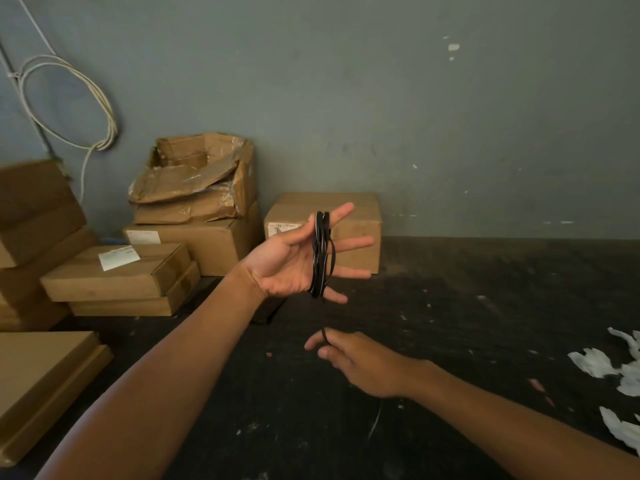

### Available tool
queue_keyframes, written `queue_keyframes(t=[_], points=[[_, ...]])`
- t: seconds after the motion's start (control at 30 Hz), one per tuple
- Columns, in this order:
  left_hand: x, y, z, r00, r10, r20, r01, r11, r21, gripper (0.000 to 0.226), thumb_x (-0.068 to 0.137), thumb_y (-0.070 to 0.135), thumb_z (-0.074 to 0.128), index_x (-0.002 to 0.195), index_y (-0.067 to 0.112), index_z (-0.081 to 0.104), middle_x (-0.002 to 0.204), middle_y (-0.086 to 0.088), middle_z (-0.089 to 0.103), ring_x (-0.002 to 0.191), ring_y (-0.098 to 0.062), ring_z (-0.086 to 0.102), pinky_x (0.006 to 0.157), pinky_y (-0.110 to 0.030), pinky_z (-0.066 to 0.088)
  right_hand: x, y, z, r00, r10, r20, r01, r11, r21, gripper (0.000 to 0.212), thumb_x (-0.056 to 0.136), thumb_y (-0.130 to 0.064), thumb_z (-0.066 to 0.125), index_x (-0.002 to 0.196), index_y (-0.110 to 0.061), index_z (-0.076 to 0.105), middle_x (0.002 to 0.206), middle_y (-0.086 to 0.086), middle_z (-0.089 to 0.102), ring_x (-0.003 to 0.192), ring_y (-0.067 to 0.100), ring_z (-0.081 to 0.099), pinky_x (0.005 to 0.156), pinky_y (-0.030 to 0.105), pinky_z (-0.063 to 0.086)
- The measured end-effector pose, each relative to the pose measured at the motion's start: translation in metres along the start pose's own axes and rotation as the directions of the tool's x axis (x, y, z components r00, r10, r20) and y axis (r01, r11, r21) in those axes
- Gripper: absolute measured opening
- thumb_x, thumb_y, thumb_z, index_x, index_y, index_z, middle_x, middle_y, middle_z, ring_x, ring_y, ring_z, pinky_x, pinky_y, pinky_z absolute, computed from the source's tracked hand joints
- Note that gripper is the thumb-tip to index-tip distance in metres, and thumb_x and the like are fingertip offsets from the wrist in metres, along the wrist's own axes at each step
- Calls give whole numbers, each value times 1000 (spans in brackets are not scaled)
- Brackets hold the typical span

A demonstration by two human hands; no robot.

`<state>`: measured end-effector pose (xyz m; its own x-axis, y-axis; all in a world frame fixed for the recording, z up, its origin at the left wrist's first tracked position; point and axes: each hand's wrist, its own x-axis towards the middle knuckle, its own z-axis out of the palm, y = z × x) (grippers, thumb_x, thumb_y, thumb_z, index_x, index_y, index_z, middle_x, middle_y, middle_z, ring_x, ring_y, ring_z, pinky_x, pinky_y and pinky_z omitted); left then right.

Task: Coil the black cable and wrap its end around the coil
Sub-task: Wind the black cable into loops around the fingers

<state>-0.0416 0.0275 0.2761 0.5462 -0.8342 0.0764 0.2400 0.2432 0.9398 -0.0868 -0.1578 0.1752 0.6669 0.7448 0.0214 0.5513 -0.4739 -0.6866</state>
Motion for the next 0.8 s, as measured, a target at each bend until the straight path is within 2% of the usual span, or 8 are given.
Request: queue_keyframes(t=[0.07, 0.2, 0.33, 0.47, 0.57, 0.67, 0.73, 0.8], points=[[-2, -1, -8, 998, 8, -60, -8, 1000, -1, 50, 101, 51, 18, 150, 46, 28, 161, -10, 29, 142, -51, 27, 101, -76, 25, -4, -12, -1, 1000, -5, 12, 5, 1000, 10, 24, 104, -32, 37, 125, -33, 50, 75, 5, 52, 60, 13, 47, 54, 31, 41], [-5, -8, -24, 978, 34, -205, -41, 999, -33, 48, 101, 53, 23, 148, 48, 32, 158, -9, 36, 139, -49, 35, 101, -77, 27, -9, -30, -14, 1000, 20, 2, -20, 992, -122, 26, 104, -34, 37, 126, -32, 50, 79, -13, 53, 68, -2, 47, 62, 22, 39], [-7, -14, -35, 932, 86, -353, -116, 991, -65, 52, 96, 55, 36, 147, 49, 34, 154, -8, 43, 135, -50, 41, 98, -79, 28, -17, -48, -26, 1000, 28, -3, -28, 969, -245, 24, 103, -33, 37, 121, -29, 54, 105, -3, 62, 93, 8, 56, 82, 36, 50], [-7, -18, -38, 907, 76, -415, -108, 993, -53, 53, 95, 55, 35, 147, 48, 34, 153, -8, 44, 133, -49, 44, 100, -79, 29, -18, -66, -40, 997, -45, -70, 17, 933, -361, 18, 101, -38, 41, 103, -28, 56, 81, -10, 58, 73, 2, 55, 62, 27, 42], [-7, -25, -34, 920, 29, -390, -40, 999, -21, 51, 99, 53, 30, 149, 44, 34, 154, -12, 42, 132, -44, 48, 107, -74, 25, -15, -77, -65, 977, -139, -160, 43, 868, -495, 11, 98, -40, 48, 98, -36, 58, 78, -16, 57, 67, -5, 51, 54, 16, 31], [-6, -37, -25, 948, -69, -312, 83, 996, 29, 51, 100, 52, 28, 147, 37, 40, 148, -13, 48, 134, -43, 45, 106, -75, 26, -12, -82, -98, 951, -206, -229, 26, 796, -605, 9, 93, -41, 56, 92, -36, 63, 75, -19, 59, 63, -6, 53, 49, 12, 33], [-3, -41, -16, 960, -137, -244, 148, 989, 27, 51, 100, 51, 28, 145, 33, 44, 152, -9, 45, 137, -45, 41, 108, -75, 19, -8, -82, -120, 938, -206, -280, -38, 739, -672, 14, 89, -45, 59, 90, -33, 66, 73, -18, 61, 61, -3, 50, 54, 22, 41], [1, -41, -7, 970, -175, -168, 186, 981, 48, 51, 100, 52, 28, 149, 38, 36, 156, -7, 40, 139, -45, 38, 109, -75, 16, -5, -79, -138, 930, -193, -313, -88, 710, -698, 16, 88, -46, 62, 89, -31, 66, 69, -19, 59, 60, -2, 48, 58, 30, 45]])
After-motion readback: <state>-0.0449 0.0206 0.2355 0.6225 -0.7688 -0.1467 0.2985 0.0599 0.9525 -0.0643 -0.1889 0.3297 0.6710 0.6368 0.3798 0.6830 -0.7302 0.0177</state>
